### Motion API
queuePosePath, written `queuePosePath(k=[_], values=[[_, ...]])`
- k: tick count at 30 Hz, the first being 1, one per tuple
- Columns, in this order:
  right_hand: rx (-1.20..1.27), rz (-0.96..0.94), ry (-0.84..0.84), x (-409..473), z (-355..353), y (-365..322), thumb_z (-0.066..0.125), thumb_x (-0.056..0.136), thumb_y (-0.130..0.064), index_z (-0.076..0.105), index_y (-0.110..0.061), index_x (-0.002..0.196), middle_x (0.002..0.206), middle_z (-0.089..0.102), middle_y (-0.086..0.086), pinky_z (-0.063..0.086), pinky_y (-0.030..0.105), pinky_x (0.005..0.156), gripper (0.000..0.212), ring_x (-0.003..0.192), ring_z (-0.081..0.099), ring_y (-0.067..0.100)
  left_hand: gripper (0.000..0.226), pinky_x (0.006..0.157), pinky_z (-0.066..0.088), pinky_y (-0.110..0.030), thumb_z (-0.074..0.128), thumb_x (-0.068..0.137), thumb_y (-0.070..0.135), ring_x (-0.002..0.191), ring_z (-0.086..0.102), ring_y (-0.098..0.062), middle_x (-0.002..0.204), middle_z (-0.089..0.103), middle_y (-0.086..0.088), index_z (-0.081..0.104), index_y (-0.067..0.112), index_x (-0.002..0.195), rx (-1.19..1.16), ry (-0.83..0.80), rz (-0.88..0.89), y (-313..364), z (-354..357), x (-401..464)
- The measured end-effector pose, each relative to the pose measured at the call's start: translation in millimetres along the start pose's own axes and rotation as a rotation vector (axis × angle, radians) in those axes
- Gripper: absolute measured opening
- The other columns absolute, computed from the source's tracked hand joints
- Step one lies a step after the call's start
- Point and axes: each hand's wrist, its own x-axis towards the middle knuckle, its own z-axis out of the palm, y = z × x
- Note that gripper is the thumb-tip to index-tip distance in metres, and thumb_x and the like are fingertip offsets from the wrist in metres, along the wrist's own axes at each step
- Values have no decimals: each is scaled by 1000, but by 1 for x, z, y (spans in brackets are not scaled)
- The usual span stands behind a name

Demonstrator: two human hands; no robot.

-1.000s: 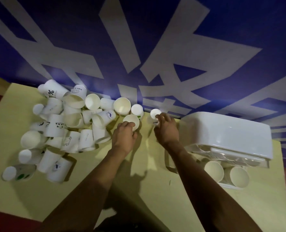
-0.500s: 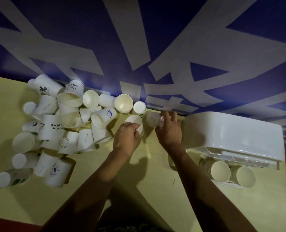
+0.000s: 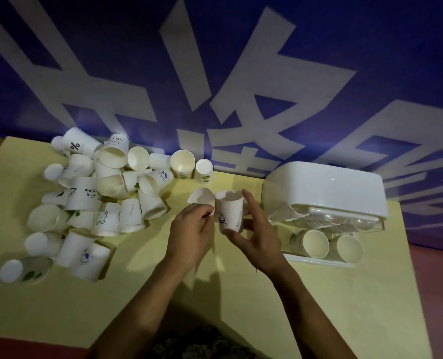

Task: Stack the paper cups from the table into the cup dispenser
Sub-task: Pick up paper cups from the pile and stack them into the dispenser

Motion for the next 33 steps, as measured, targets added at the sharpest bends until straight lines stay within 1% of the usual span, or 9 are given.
queuePosePath(k=[3,5,8,10,12,16,19,25,33], values=[[-59,-33,127,-19,-11,-7,71,85,-37,44,-34,137,125,53,-8,56,36,83,58,102,62,11,8,67,48,-29,62,87,9,76,55,-11,83,61,7,66,16,90,7,2,53,16,2,-16],[-106,-90,226,-33,-21,-7,70,88,-31,57,-25,118,118,51,-8,56,35,76,34,94,62,10,9,67,46,-25,62,88,10,76,55,-10,84,61,8,67,16,92,8,-6,77,25,6,-24],[-177,-106,355,-61,-37,-2,67,91,-28,66,-22,97,120,48,-8,50,14,71,9,90,61,6,9,67,40,-20,63,87,10,75,54,-9,85,62,7,68,16,92,25,-14,121,41,18,-32],[-195,-80,435,-80,-51,6,66,91,-27,69,-20,94,124,47,-7,46,9,69,8,88,63,4,9,68,41,-21,63,87,9,76,55,-12,85,63,6,68,16,92,32,-20,136,54,29,-36],[-215,-63,502,-97,-68,18,66,92,-23,70,-16,93,122,50,-6,48,13,67,8,82,64,5,11,69,42,-23,63,87,9,77,56,-14,86,65,4,68,15,93,38,-30,148,68,42,-39],[-303,-36,588,-124,-113,46,63,92,-24,71,-16,91,95,63,-11,51,23,65,10,75,63,9,12,73,46,-26,62,89,12,82,59,-17,90,68,1,70,14,97,59,-55,218,97,76,-44],[-407,10,640,-137,-149,68,68,91,-15,72,-15,95,93,66,-8,48,23,66,6,80,64,14,18,76,48,-29,56,89,19,84,61,-19,92,69,-1,71,13,95,69,-103,251,120,106,-48],[-557,77,566,-141,-208,110,63,93,-17,71,-18,101,101,67,-4,49,29,61,11,88,61,21,22,72,48,-35,51,89,21,81,59,-20,88,66,-1,71,12,90,148,-209,238,151,170,-55],[-740,86,271,-119,-228,155,63,89,-12,69,-20,83,81,62,-3,45,31,50,11,77,54,26,25,72,46,-33,47,95,20,92,56,-24,95,65,-5,71,14,96,286,-336,92,161,224,-53]])
